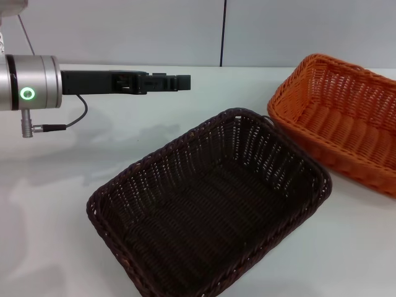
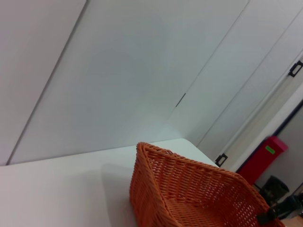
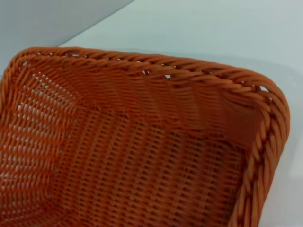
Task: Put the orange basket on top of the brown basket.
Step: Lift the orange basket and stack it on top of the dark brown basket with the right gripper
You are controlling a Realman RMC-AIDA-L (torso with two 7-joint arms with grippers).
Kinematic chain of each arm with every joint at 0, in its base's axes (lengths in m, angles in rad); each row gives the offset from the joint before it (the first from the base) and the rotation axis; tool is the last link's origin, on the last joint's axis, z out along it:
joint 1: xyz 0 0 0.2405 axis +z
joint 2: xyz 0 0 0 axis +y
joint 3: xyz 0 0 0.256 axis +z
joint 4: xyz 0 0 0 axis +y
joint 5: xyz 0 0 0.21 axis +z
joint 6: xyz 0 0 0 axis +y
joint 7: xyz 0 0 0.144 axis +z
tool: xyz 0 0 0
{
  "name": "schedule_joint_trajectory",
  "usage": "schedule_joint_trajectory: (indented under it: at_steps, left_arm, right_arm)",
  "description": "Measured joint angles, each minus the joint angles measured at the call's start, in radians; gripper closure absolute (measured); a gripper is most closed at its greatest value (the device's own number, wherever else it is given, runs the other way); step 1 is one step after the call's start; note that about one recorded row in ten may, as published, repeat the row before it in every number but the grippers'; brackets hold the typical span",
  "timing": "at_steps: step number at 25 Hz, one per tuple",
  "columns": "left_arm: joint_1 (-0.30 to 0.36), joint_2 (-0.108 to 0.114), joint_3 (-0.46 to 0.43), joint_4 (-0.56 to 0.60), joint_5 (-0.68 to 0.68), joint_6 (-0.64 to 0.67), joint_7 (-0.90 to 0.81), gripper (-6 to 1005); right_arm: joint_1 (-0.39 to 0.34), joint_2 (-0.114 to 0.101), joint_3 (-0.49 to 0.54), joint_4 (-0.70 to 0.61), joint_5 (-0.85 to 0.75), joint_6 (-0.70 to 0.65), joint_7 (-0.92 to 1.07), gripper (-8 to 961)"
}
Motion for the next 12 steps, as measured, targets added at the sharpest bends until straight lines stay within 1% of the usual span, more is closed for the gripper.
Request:
schedule_joint_trajectory:
  at_steps: [1, 6, 11, 12]
  left_arm:
    - [0.000, 0.000, 0.000, 0.001, 0.000, 0.002, 0.000, 135]
    - [0.001, -0.001, 0.000, 0.004, 0.000, 0.002, 0.000, 136]
    - [0.000, -0.005, 0.000, 0.006, 0.000, 0.005, 0.000, 136]
    - [0.000, -0.005, 0.000, 0.006, 0.000, 0.005, 0.000, 136]
  right_arm:
    - [-0.006, 0.010, -0.003, -0.008, 0.000, 0.016, -0.007, 341]
    - [-0.014, 0.018, -0.006, -0.010, 0.003, 0.047, -0.022, 488]
    - [-0.015, 0.022, 0.002, -0.015, 0.007, 0.056, -0.035, 703]
    - [-0.015, 0.022, 0.002, -0.015, 0.007, 0.056, -0.035, 710]
